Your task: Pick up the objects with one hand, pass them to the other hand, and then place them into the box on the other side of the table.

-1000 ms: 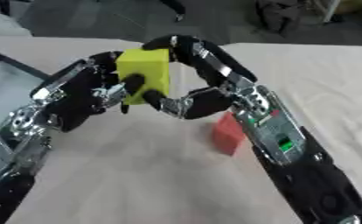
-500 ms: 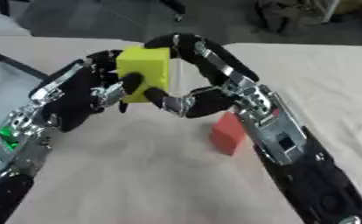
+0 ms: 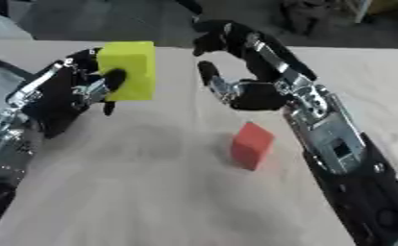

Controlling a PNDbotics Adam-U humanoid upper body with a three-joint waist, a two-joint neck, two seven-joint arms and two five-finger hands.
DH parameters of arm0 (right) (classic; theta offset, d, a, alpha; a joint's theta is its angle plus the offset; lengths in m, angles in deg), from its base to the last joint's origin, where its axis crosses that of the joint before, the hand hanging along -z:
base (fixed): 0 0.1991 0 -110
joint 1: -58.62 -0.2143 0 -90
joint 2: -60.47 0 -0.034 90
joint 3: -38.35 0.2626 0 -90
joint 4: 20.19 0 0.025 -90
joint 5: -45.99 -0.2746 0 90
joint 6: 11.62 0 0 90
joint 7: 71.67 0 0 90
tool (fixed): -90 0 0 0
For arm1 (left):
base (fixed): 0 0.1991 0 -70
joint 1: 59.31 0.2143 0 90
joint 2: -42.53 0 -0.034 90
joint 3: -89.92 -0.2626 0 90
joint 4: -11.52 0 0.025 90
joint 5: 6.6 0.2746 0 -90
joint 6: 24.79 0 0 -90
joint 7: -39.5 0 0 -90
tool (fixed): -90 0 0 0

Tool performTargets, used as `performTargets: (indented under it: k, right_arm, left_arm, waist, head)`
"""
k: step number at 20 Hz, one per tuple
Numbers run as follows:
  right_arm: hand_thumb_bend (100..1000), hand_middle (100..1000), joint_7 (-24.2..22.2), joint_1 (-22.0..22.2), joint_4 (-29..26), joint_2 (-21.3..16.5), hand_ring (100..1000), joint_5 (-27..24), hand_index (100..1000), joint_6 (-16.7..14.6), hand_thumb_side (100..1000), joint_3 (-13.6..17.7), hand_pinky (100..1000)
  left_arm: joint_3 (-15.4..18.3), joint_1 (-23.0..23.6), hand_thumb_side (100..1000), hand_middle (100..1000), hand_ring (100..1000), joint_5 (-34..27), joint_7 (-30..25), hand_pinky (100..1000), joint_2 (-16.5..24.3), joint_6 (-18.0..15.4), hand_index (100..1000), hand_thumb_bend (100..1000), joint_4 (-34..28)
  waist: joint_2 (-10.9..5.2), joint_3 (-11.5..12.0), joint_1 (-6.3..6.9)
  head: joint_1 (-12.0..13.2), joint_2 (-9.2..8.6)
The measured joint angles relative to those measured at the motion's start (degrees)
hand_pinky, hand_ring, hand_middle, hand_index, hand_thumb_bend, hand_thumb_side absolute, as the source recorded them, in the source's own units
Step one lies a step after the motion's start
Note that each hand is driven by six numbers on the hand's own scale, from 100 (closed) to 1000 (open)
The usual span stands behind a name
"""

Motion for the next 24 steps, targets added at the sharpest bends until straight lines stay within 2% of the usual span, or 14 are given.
performTargets:
  k: [5, 8, 9, 10, 12, 13, 14, 16, 19, 20, 21, 24]
  right_arm:
    - [100, 611, 1.53, 0.4, -0.38, -0.97, 806, 0.72, 854, -0.25, 297, 2.18, 826]
    - [100, 609, 3.04, 0.58, -0.49, -1.92, 797, 1.66, 858, 0.08, 233, 3.35, 819]
    - [100, 607, 3.58, 0.61, -0.49, -2.23, 793, 1.9, 860, 0.3, 184, 3.7, 816]
    - [100, 604, 4.12, 0.69, -0.49, -2.55, 791, 2.05, 856, 0.58, 185, 4.0, 815]
    - [100, 600, 5.12, 1.05, -0.49, -3.09, 789, 2.04, 848, 1.55, 238, 4.44, 817]
    - [100, 597, 5.6, 1.08, -0.48, -3.2, 788, 1.99, 844, 2.15, 321, 4.65, 818]
    - [100, 596, 6.09, 1.08, -0.48, -3.36, 788, 1.9, 843, 2.86, 339, 4.78, 818]
    - [100, 594, 7.15, 1.09, -0.47, -3.64, 785, 1.4, 851, 4.58, 526, 5.02, 820]
    - [100, 602, 8.75, 1.11, -0.31, -3.9, 793, 0.43, 879, 7.18, 660, 5.07, 829]
    - [100, 602, 9.14, 1.11, -0.18, -4.11, 793, 0.23, 879, 7.89, 658, 5.08, 829]
    - [100, 599, 9.44, 1.11, -0.11, -4.21, 792, 0.09, 879, 8.5, 596, 5.09, 828]
    - [100, 588, 9.73, 1.1, -0.11, -4.59, 783, 0.12, 868, 9.26, 565, 5.09, 825]
  left_arm:
    - [1.92, 1.66, 102, 149, 425, 0.36, 0.27, 281, 2.28, -1.52, 182, 100, -0.34]
    - [4.19, 3.34, 100, 161, 438, 1.61, 1.67, 283, 4.79, -2.6, 185, 100, -0.38]
    - [5.13, 4.0, 100, 171, 447, 2.35, 2.41, 288, 5.87, -2.89, 188, 100, -0.38]
    - [6.11, 4.67, 100, 180, 453, 3.42, 3.22, 292, 7.01, -3.06, 190, 100, -0.35]
    - [7.97, 5.8, 100, 194, 461, 6.25, 4.69, 299, 9.28, -3.03, 197, 100, -0.19]
    - [8.85, 6.23, 100, 207, 468, 8.18, 5.28, 309, 10.41, -2.88, 206, 100, 0.12]
    - [9.66, 6.55, 100, 209, 469, 10.47, 5.73, 310, 11.42, -2.62, 207, 100, 0.5]
    - [11.1, 7.02, 100, 241, 490, 15.85, 6.2, 350, 13.2, -1.88, 235, 100, 1.55]
    - [12.74, 7.17, 100, 290, 518, 24.36, 6.13, 401, 15.41, -0.26, 280, 100, 4.0]
    - [13.12, 7.17, 100, 290, 518, 26.77, 5.95, 401, 16.03, 0.22, 280, 119, 4.9]
    - [13.41, 7.15, 100, 340, 560, 28.97, 5.69, 450, 16.55, 0.64, 331, 175, 5.73]
    - [13.62, 6.94, 100, 404, 617, 34.63, 3.2, 512, 18.03, 2.23, 401, 229, 8.72]
  waist:
    - [0.0, -0.01, 0.0]
    - [0.0, 0.04, 0.04]
    - [0.0, 0.09, 0.11]
    - [0.0, 0.18, 0.24]
    - [0.0, 0.38, 0.43]
    - [0.0, 0.39, 0.47]
    - [0.0, 0.43, 0.49]
    - [0.0, 0.55, 0.49]
    - [0.0, 0.67, 0.49]
    - [0.0, 0.67, 0.49]
    - [0.0, 0.67, 0.49]
    - [0.0, 0.66, 0.49]
  head:
    - [0.41, -0.01]
    - [1.01, -0.01]
    - [1.26, -0.01]
    - [1.56, -0.01]
    - [2.21, -0.05]
    - [2.54, -0.07]
    - [2.85, -0.09]
    - [3.34, -0.25]
    - [4.01, -0.58]
    - [4.21, -0.59]
    - [4.44, -0.6]
    - [5.31, -0.6]
